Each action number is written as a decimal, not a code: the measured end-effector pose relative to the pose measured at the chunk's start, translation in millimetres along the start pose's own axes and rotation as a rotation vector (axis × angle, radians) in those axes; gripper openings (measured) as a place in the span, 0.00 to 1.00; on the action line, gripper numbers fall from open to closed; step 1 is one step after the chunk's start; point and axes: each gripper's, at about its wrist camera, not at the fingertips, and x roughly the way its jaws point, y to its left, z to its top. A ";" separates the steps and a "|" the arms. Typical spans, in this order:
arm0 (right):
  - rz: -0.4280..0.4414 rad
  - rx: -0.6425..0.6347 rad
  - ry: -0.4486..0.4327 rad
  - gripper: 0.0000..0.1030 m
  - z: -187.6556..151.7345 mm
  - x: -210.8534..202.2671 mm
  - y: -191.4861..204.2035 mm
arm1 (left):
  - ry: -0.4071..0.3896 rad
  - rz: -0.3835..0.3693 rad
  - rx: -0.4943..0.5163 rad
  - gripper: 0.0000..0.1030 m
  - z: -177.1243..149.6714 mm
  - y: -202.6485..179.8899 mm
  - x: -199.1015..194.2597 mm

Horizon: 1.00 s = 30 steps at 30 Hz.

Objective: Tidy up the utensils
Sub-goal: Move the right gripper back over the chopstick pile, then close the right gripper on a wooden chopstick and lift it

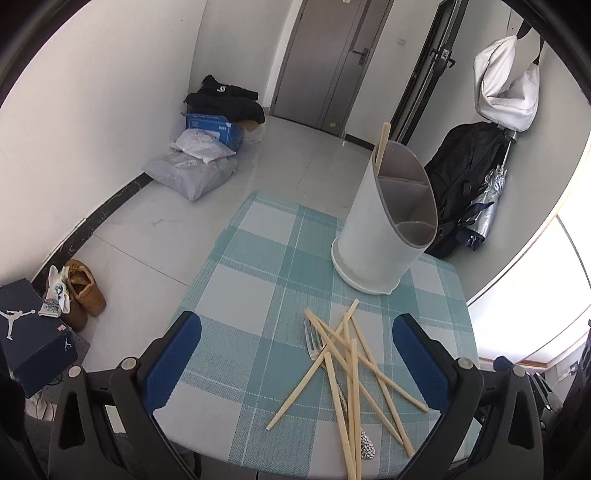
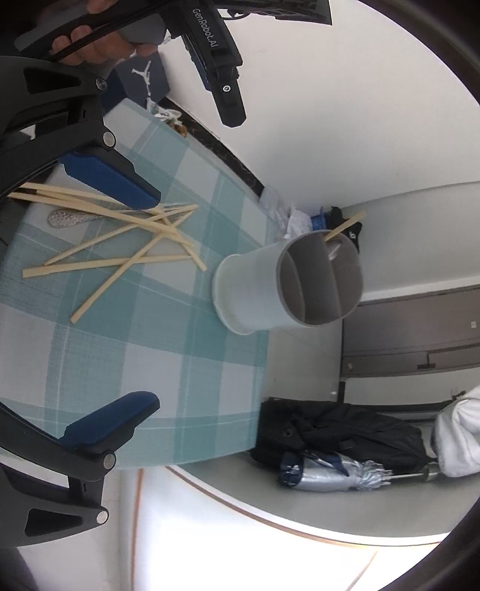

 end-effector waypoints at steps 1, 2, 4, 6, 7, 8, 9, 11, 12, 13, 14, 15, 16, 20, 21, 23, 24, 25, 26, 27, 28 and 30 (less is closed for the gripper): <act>0.018 0.003 0.030 0.92 -1.2 6.0 0.3 | 0.028 -0.005 -0.001 0.99 -0.7 1.3 5.0; 0.045 0.009 0.068 0.86 -2.4 13.5 0.9 | 0.052 -0.009 -0.002 0.99 -1.4 2.1 9.7; 0.076 0.020 0.122 0.80 -5.3 25.0 4.4 | 0.078 -0.014 -0.021 0.99 -2.4 7.2 16.1; 0.100 0.028 0.162 0.74 -5.5 35.5 8.0 | 0.094 -0.019 -0.046 0.99 -1.7 13.8 19.7; 0.105 0.028 0.176 0.73 -4.6 40.3 9.9 | 0.104 -0.022 -0.055 0.99 -1.2 16.9 21.7; 0.111 0.029 0.187 0.69 -3.1 44.7 12.1 | 0.114 -0.023 -0.064 0.99 -0.3 20.3 23.5; 0.117 0.030 0.197 0.67 -1.2 48.8 14.4 | 0.121 -0.026 -0.078 0.99 0.7 24.2 24.3; 0.137 0.037 0.222 0.66 3.0 57.9 19.3 | 0.130 -0.038 -0.107 0.99 2.8 31.7 25.9; 0.156 0.043 0.234 0.61 5.2 62.9 21.5 | 0.137 -0.044 -0.120 0.99 3.4 34.9 26.1; 0.170 0.047 0.248 0.56 6.6 66.6 23.8 | 0.143 -0.048 -0.129 0.99 4.5 37.7 27.0; 0.179 0.053 0.264 0.53 8.5 72.5 25.5 | 0.146 -0.050 -0.134 0.99 5.4 40.2 27.5; 0.189 0.059 0.278 0.50 9.7 76.9 28.2 | 0.145 -0.051 -0.136 0.99 6.1 42.1 27.1; 0.196 0.062 0.291 0.50 11.0 81.7 31.0 | 0.143 -0.051 -0.138 0.99 6.9 44.0 26.7; 0.204 0.054 0.330 0.40 15.6 98.6 42.7 | 0.146 -0.061 -0.166 0.99 10.1 53.5 26.7; 0.206 0.050 0.336 0.38 17.0 102.3 45.8 | 0.149 -0.066 -0.180 0.99 10.6 56.3 26.7; 0.191 0.038 0.341 0.34 19.3 107.0 51.3 | 0.156 -0.078 -0.215 0.99 12.2 62.4 27.9; 0.179 0.036 0.343 0.31 20.0 108.9 53.8 | 0.159 -0.084 -0.231 0.99 12.7 65.2 28.3; 0.173 0.038 0.349 0.30 20.3 111.9 54.4 | 0.160 -0.087 -0.243 0.99 13.5 67.6 28.9; 0.161 0.039 0.349 0.30 20.7 113.2 55.7 | 0.161 -0.087 -0.252 0.99 14.7 69.4 29.1; 0.150 0.038 0.353 0.30 21.2 114.5 56.5 | 0.159 -0.084 -0.259 0.99 15.6 70.8 29.2; 0.149 0.037 0.361 0.29 20.5 116.4 56.6 | 0.156 -0.082 -0.265 0.99 16.4 72.0 29.0; 0.143 0.041 0.358 0.28 20.3 117.8 57.0 | 0.157 -0.082 -0.274 0.99 16.7 73.8 29.1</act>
